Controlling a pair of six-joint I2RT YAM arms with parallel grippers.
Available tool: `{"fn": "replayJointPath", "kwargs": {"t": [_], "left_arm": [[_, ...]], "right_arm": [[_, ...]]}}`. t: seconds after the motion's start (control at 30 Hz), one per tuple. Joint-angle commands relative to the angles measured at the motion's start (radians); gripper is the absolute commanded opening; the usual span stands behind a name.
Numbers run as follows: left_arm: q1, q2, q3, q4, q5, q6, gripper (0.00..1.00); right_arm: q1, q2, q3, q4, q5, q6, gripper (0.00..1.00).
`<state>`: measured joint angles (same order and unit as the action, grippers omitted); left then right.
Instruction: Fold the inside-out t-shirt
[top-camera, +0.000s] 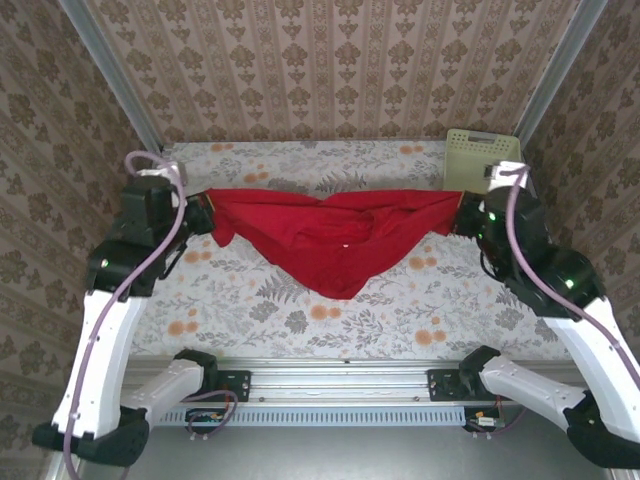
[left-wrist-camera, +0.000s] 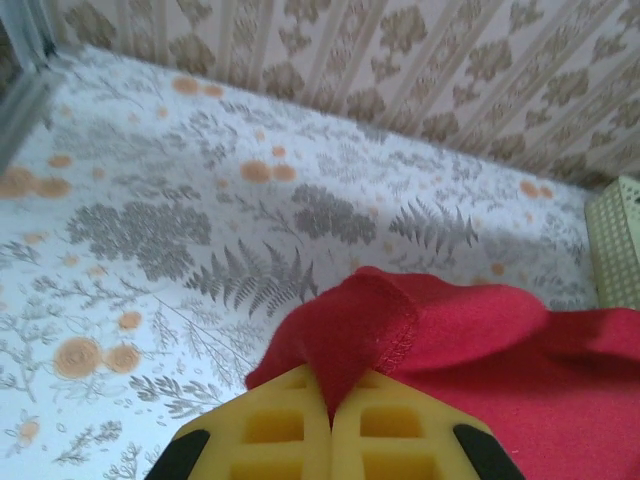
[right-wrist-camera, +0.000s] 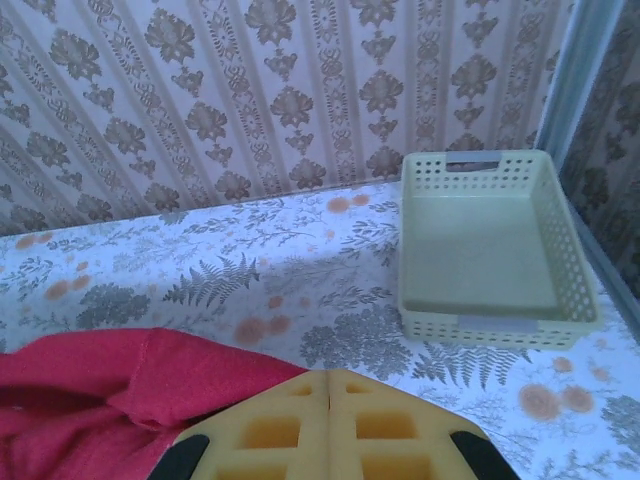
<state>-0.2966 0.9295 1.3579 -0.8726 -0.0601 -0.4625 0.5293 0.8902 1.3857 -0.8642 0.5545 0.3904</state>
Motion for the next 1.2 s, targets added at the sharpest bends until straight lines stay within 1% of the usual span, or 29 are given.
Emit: {"fn": "replayJointPath", "kwargs": {"t": [0.0, 0.1, 0.17, 0.2, 0.27, 0.37, 0.47, 0.5, 0.57, 0.63, 0.73, 0.77, 0.93, 1.0, 1.03, 1.13, 1.17], "left_arm": [[0.035, 0.035, -0.079, -0.06, -0.073, 0.022, 0.0], [0.119, 0.131, -0.223, -0.049, 0.002, -0.026, 0.0], [0.177, 0.19, -0.322, 0.01, 0.115, -0.047, 0.0], [0.195, 0.208, -0.365, 0.039, 0.142, -0.055, 0.0], [0.206, 0.228, -0.423, 0.077, 0.128, -0.058, 0.0], [0.252, 0.227, -0.478, 0.121, 0.147, -0.05, 0.0], [0.273, 0.229, -0.497, 0.139, 0.174, -0.035, 0.0], [0.273, 0.228, -0.502, 0.144, 0.179, -0.033, 0.0], [0.272, 0.224, -0.51, 0.151, 0.19, -0.033, 0.0], [0.272, 0.224, -0.513, 0.154, 0.194, -0.035, 0.0], [0.272, 0.223, -0.515, 0.154, 0.19, -0.034, 0.0], [0.273, 0.222, -0.515, 0.155, 0.191, -0.034, 0.0], [0.272, 0.221, -0.513, 0.159, 0.197, -0.039, 0.0], [0.272, 0.22, -0.512, 0.156, 0.198, -0.04, 0.0], [0.272, 0.217, -0.509, 0.155, 0.2, -0.041, 0.0], [0.272, 0.204, -0.484, 0.136, 0.215, -0.042, 0.0], [0.273, 0.192, -0.466, 0.124, 0.218, -0.039, 0.0]], "right_arm": [[0.002, 0.018, -0.13, -0.092, 0.023, 0.0, 0.0], [0.0, 0.031, -0.325, -0.035, -0.025, 0.111, 0.0], [-0.019, 0.067, -0.452, 0.039, -0.112, 0.175, 0.0], [-0.027, 0.099, -0.515, 0.091, -0.163, 0.199, 0.0], [-0.038, 0.177, -0.595, 0.168, -0.226, 0.24, 0.0], [-0.043, 0.287, -0.64, 0.221, -0.28, 0.266, 0.0], [-0.067, 0.36, -0.636, 0.21, -0.32, 0.27, 0.12], [-0.077, 0.364, -0.637, 0.213, -0.342, 0.263, 0.19], [-0.081, 0.34, -0.642, 0.236, -0.389, 0.242, 0.3], [-0.08, 0.29, -0.652, 0.26, -0.434, 0.231, 0.47], [-0.081, 0.259, -0.665, 0.274, -0.449, 0.233, 0.64], [-0.083, 0.279, -0.663, 0.271, -0.446, 0.229, 0.67], [-0.089, 0.443, -0.61, 0.231, -0.366, 0.223, 0.66], [-0.091, 0.481, -0.599, 0.248, -0.357, 0.215, 0.6], [-0.091, 0.495, -0.585, 0.249, -0.349, 0.21, 0.55], [-0.09, 0.482, -0.532, 0.203, -0.311, 0.186, 0.24], [-0.091, 0.448, -0.507, 0.167, -0.279, 0.177, 0.16]]}}
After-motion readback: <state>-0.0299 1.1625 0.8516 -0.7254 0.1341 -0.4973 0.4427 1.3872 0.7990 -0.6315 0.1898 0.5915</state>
